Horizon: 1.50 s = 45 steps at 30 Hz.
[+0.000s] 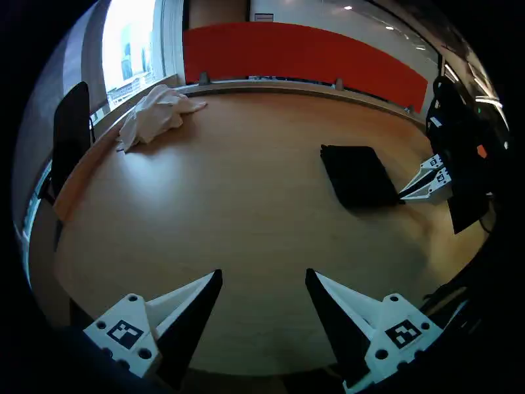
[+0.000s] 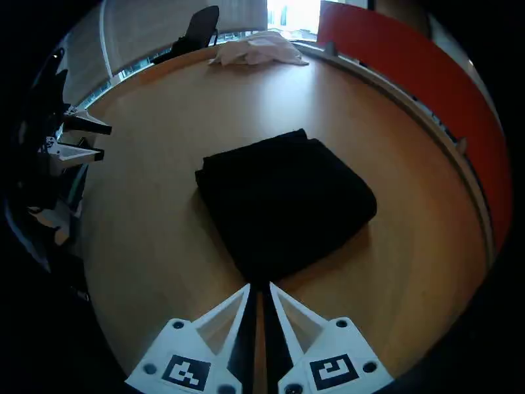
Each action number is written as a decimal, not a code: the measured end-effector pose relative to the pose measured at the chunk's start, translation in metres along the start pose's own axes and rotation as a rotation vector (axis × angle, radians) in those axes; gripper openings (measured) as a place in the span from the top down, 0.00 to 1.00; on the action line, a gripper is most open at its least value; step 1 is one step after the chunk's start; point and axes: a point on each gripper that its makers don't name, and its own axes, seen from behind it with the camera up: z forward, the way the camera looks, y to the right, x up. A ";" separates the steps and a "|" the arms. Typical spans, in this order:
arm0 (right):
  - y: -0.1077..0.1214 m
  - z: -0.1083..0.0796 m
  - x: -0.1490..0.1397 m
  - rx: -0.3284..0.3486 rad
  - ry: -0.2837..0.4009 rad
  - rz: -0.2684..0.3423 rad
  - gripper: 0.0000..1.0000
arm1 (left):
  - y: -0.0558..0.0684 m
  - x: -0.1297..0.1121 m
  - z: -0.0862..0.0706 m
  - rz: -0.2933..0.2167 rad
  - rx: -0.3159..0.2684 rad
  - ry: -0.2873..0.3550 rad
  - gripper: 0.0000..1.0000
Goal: Fold towel
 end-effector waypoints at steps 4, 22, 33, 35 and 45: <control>0.002 -0.004 0.005 -0.006 0.011 -0.006 0.95 | 0.000 0.000 0.000 0.000 -0.002 0.001 0.06; 0.030 -0.061 0.104 -0.052 0.191 -0.056 0.95 | 0.001 0.002 -0.001 0.006 -0.010 0.014 0.06; 0.045 -0.108 0.163 -0.070 0.308 -0.068 0.95 | 0.005 0.008 0.000 0.016 -0.021 0.029 0.06; 0.048 -0.114 0.168 -0.076 0.319 -0.067 0.95 | 0.005 0.009 -0.001 0.017 -0.022 0.031 0.06; 0.064 -0.141 0.175 -0.115 0.343 -0.059 0.95 | 0.005 0.014 -0.001 0.020 -0.029 0.041 0.06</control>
